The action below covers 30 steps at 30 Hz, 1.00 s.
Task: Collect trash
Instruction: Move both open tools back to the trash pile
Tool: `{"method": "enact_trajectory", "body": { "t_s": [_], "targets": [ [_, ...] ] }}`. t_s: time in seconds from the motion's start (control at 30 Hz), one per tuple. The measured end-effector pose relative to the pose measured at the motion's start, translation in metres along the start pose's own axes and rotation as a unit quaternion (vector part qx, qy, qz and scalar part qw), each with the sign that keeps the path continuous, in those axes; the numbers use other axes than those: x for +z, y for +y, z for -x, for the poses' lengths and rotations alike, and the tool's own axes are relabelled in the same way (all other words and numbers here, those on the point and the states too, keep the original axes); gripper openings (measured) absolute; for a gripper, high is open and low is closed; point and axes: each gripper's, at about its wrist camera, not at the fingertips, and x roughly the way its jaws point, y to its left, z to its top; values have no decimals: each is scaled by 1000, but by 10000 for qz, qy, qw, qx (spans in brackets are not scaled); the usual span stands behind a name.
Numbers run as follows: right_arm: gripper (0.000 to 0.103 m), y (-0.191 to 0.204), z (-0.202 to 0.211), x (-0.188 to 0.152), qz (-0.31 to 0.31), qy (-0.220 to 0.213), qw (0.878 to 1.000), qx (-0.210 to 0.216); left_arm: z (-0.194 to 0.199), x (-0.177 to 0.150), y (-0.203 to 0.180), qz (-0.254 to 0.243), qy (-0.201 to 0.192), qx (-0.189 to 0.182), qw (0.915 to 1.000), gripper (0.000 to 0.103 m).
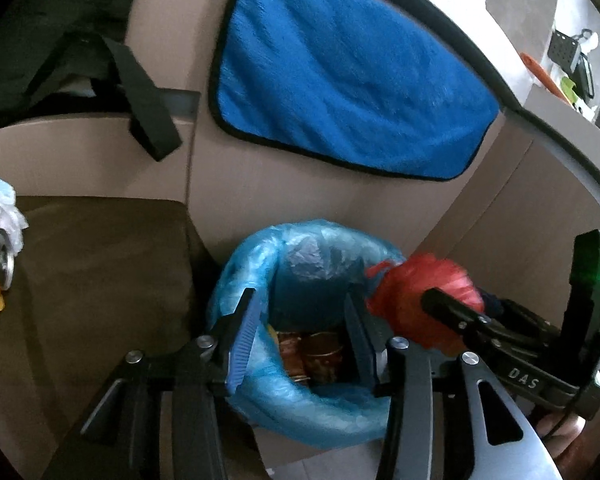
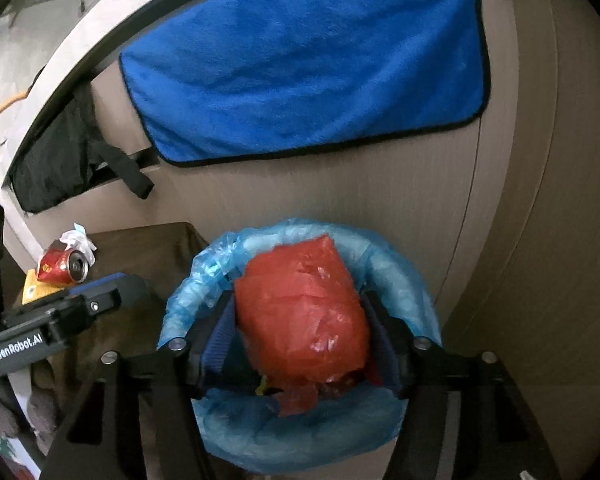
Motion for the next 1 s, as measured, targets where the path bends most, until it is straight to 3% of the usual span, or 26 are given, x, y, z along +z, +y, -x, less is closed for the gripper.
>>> {"method": "enact_trajectory", "body": {
  "t_s": [0.27,0.57,0.77,1.0],
  "targets": [
    [64,18,19,7,79,-241,9997,24,31,0,20,-7,-256,224,9994,46],
    [64,73,32,12,476,-375,9979,249,95,-13,76,161,-664,882,9938,47],
    [64,137,24,10,1012,-292,9929,552,148,-34,153,735,-950,1447,9822,48],
    [64,204,5,1,1461,71,9836,1054,193,-62,232,1411,-1213,1977,9624,49]
  ]
}}
